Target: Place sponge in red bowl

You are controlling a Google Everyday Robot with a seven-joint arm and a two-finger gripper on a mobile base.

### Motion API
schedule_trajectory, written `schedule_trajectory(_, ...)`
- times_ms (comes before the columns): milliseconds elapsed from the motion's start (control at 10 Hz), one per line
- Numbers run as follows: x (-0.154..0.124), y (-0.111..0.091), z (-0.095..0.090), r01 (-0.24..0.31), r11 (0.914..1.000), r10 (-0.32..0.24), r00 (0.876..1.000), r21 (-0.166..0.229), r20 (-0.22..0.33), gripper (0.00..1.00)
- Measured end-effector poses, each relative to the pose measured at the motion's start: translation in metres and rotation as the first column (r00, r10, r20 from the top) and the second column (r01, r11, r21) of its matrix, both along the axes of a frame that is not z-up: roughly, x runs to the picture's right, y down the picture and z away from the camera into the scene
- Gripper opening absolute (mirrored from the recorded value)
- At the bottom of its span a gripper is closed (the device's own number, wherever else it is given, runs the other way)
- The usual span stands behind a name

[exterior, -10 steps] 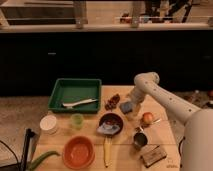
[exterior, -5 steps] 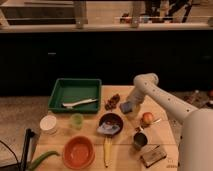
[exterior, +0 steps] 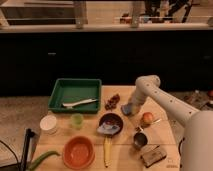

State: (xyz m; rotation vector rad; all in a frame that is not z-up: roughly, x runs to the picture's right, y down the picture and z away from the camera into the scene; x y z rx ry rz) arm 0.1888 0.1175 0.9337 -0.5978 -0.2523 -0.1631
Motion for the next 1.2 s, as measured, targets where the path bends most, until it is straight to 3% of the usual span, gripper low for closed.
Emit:
schedule_trajectory(100,0.005,-0.001,-0.002,0.001,1.0,-0.001,1.0,0.008,-0.007,0.0)
schedule_trajectory(1200,0.007,-0.03,-0.046,-0.047,0.9926,0.044,0.999,0.112,0.031,0.0)
